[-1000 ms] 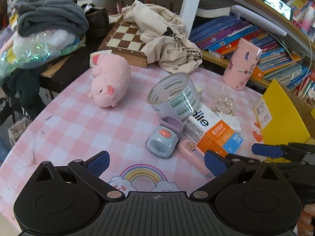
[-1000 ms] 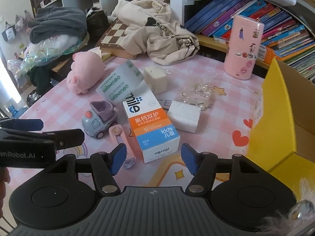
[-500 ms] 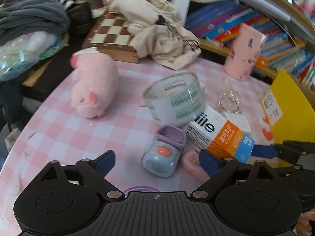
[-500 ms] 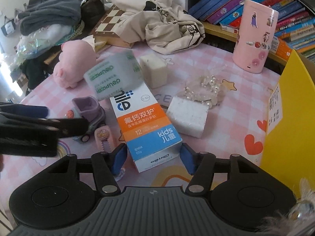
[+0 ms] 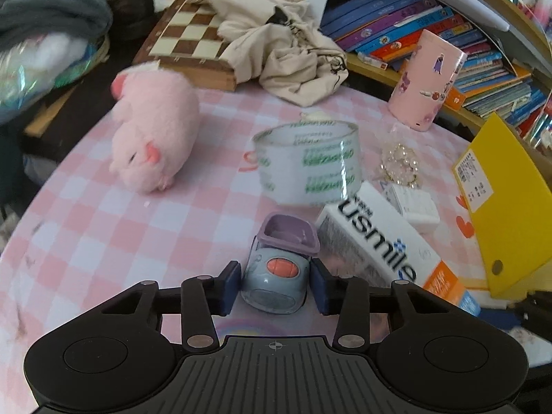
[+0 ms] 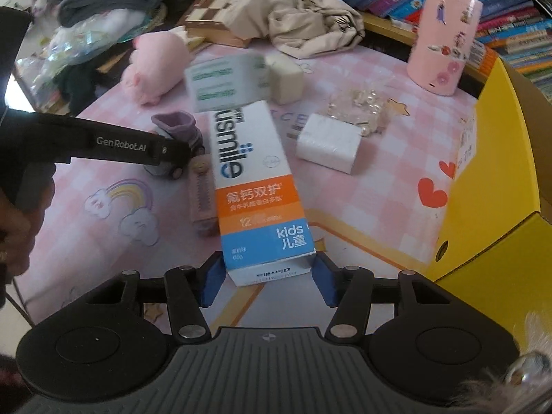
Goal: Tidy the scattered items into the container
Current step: 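Close the right gripper on the usmile box while the left gripper grasps the toy car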
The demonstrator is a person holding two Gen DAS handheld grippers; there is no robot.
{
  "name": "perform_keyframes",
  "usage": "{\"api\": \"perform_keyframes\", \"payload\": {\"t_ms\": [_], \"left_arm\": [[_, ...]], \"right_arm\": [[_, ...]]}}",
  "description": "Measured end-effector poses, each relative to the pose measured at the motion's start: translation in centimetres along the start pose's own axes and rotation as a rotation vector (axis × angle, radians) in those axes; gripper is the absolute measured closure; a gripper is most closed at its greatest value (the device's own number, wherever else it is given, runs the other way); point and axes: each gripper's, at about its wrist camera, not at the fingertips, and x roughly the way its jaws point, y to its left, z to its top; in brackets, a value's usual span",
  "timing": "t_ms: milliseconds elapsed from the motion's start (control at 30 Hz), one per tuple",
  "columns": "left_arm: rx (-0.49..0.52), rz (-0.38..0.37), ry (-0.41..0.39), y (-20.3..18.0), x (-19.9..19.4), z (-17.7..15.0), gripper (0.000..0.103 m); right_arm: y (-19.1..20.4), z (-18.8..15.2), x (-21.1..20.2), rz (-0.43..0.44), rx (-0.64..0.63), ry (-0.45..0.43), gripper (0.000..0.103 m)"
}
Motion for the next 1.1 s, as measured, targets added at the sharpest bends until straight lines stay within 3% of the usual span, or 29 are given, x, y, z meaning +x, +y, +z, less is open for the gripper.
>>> {"api": "perform_keyframes", "payload": {"t_ms": [100, 267, 433, 600, 933, 1100], "left_arm": [[-0.007, -0.007, 0.024, 0.6, -1.0, -0.9, 0.062], [-0.006, -0.025, 0.045, 0.9, -1.8, -1.7, 0.062], [-0.002, -0.031, 0.048, 1.0, -2.0, -1.9, 0.062], [-0.024, -0.037, 0.045, 1.6, -2.2, -2.1, 0.061], [-0.015, -0.036, 0.058, 1.5, -1.3, -1.6, 0.059], [0.05, -0.01, 0.036, 0.6, -1.1, -1.7, 0.059]], "right_arm": [[0.3, 0.4, -0.4, -0.011, -0.017, -0.034, 0.041], [1.1, 1.6, 0.5, -0.011, -0.08, -0.047, 0.039], [0.9, 2.6, 2.1, -0.016, -0.089, -0.021, 0.05], [-0.2, 1.5, 1.1, -0.063, 0.005, 0.02, 0.051], [0.1, 2.7, 2.6, -0.05, -0.038, 0.015, 0.047], [0.2, 2.9, 3.7, -0.043, -0.045, 0.044, 0.052]]}}
